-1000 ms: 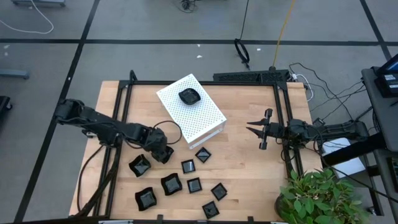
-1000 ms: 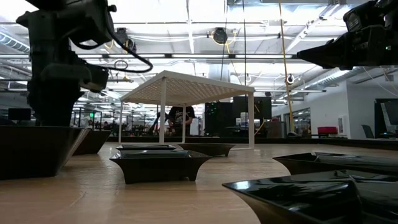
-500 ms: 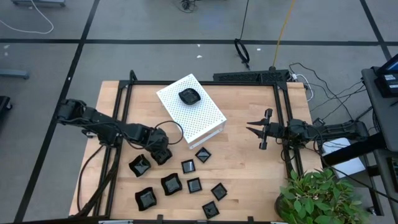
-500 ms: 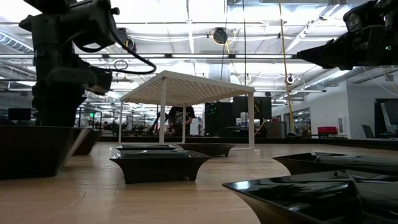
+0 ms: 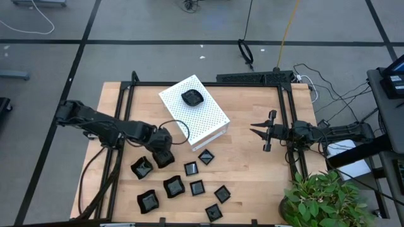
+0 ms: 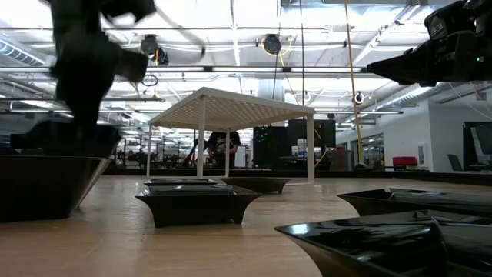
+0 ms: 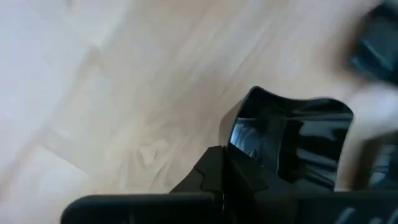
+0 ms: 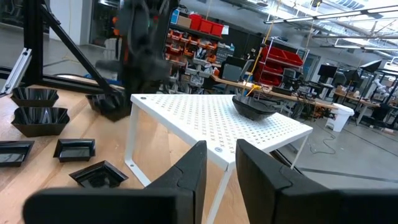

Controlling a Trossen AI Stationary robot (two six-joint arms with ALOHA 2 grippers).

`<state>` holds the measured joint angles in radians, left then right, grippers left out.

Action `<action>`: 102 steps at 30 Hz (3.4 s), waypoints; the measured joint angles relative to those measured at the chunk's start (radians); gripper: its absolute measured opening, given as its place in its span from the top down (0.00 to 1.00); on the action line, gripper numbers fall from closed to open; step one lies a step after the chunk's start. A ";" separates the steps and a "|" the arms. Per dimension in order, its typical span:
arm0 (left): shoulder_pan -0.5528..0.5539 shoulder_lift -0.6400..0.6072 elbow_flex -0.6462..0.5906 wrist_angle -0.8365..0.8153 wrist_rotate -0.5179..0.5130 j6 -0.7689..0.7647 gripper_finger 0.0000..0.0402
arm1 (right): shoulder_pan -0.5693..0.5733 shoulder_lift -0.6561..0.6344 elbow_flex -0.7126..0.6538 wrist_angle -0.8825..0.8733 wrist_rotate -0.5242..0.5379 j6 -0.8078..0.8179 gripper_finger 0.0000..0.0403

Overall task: Pick & Place Mini shaped plates
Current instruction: Put the distorted square plate on the shelf, then stack the distorted square plate on top of the other distorted square plate on the shelf

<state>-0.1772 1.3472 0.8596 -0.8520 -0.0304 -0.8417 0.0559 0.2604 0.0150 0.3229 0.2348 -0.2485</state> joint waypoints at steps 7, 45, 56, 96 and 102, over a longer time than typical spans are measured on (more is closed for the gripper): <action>0.014 -0.085 0.276 -0.171 -0.170 0.091 0.99 | 0.000 0.000 0.000 0.000 0.000 0.000 0.82; 0.653 0.303 0.643 -0.250 -0.018 0.544 0.99 | 0.000 0.000 0.000 0.000 0.000 0.000 0.82; 0.654 0.303 0.643 -0.246 -0.085 0.516 0.89 | 0.000 0.000 0.000 0.000 0.000 0.000 0.82; 0.151 -0.097 0.200 -0.491 0.044 -0.183 0.68 | 0.000 0.000 0.000 -0.001 0.000 0.000 0.82; -0.024 -0.168 -0.028 -0.315 0.067 -0.462 0.68 | 0.000 0.000 0.000 -0.002 0.000 0.000 0.82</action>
<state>-0.2008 1.1790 0.8312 -1.1674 0.0370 -1.3040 0.0563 0.2600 0.0148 0.3209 0.2348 -0.2484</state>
